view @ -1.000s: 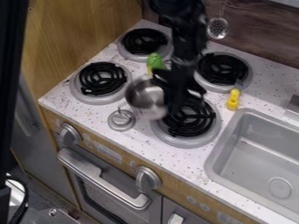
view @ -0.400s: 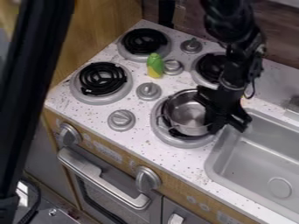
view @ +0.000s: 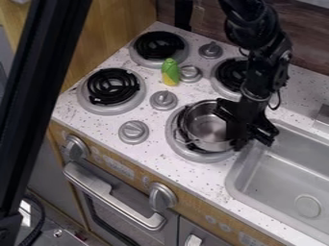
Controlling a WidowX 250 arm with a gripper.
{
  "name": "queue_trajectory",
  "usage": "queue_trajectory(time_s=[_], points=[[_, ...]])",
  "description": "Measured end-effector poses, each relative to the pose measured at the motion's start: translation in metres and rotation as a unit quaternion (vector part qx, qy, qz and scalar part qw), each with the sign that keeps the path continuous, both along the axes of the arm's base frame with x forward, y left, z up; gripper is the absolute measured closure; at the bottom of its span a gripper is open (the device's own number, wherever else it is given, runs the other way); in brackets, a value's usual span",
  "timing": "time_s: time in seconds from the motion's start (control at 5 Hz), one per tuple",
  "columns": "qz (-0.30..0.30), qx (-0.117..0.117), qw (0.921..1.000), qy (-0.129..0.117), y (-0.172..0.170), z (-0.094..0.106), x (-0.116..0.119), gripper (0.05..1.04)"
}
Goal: Transfer the silver pot from the left burner to the right burner
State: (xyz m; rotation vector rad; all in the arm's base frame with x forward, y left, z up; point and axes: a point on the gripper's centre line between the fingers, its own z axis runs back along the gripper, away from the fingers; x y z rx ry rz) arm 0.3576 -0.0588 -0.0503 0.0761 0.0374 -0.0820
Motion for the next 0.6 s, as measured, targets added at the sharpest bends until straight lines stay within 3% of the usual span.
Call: queue_trajectory(time_s=[0.2,0.4,0.6], points=[[0.05,-0.002,0.9986,-0.021,0.02,0.019,0.005,0.539],[0.073,-0.023,0.9959,-0.048,0.021,0.045,0.003,0.238],[0.091,-0.038,0.9935,-0.058,0.026,0.056,0.0,0.08]])
